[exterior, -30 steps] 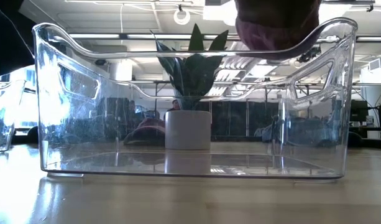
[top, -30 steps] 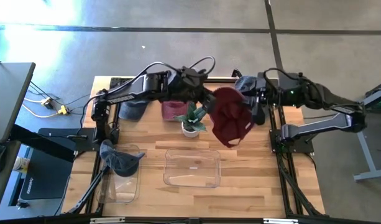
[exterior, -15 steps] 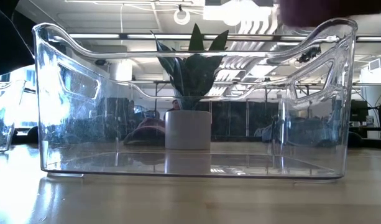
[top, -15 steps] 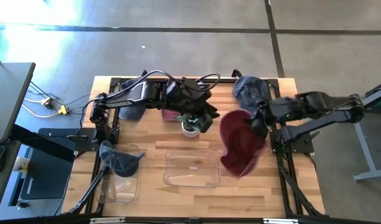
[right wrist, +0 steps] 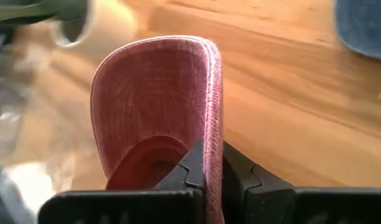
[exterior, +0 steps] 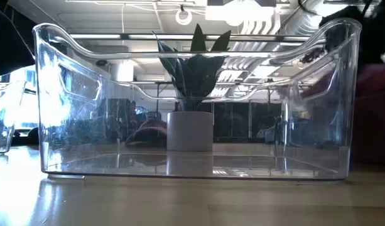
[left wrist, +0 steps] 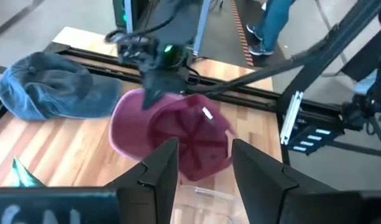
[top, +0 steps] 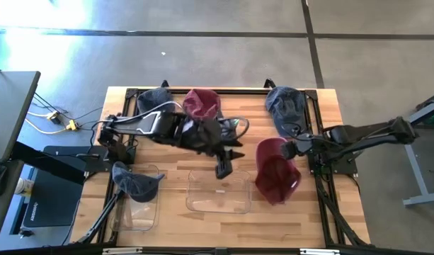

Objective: Pick & Place hat
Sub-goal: Put the right red cap into the right transparent bin

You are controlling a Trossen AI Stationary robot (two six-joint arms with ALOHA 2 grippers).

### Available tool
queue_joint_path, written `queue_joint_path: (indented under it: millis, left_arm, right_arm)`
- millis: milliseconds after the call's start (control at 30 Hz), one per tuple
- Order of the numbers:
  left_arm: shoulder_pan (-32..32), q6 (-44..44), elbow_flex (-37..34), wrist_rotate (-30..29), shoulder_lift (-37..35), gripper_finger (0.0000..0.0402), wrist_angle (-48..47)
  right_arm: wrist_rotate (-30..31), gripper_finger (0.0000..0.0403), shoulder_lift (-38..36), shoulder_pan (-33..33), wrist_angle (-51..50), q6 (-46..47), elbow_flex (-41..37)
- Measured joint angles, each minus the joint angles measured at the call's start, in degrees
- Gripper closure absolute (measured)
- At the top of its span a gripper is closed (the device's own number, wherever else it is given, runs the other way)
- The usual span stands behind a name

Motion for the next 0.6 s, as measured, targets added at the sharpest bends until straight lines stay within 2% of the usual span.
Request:
queue_joint_path:
  millis: [167, 267, 433, 600]
  left_arm:
    - [-2.2, 0.8, 0.0, -2.4, 0.0, 0.0264, 0.0]
    - [-2.0, 0.9, 0.0, -3.9, 0.0, 0.0264, 0.0]
    - [-1.8, 1.1, 0.0, -5.8, 0.0, 0.0264, 2.8]
    - [-1.8, 2.3, 0.0, -6.1, 0.0, 0.0264, 5.6]
  right_arm:
    - [-0.8, 0.0396, -0.9, -5.3, 20.1, -1.2, -12.1]
    - [-2.2, 0.0385, -0.8, -8.6, 28.8, -3.2, -17.6]
    - [-4.2, 0.0332, -1.0, -12.3, 31.4, -10.8, -20.6]
    - [-7.2, 0.0275, -1.1, -14.8, 30.1, -24.8, -17.3]
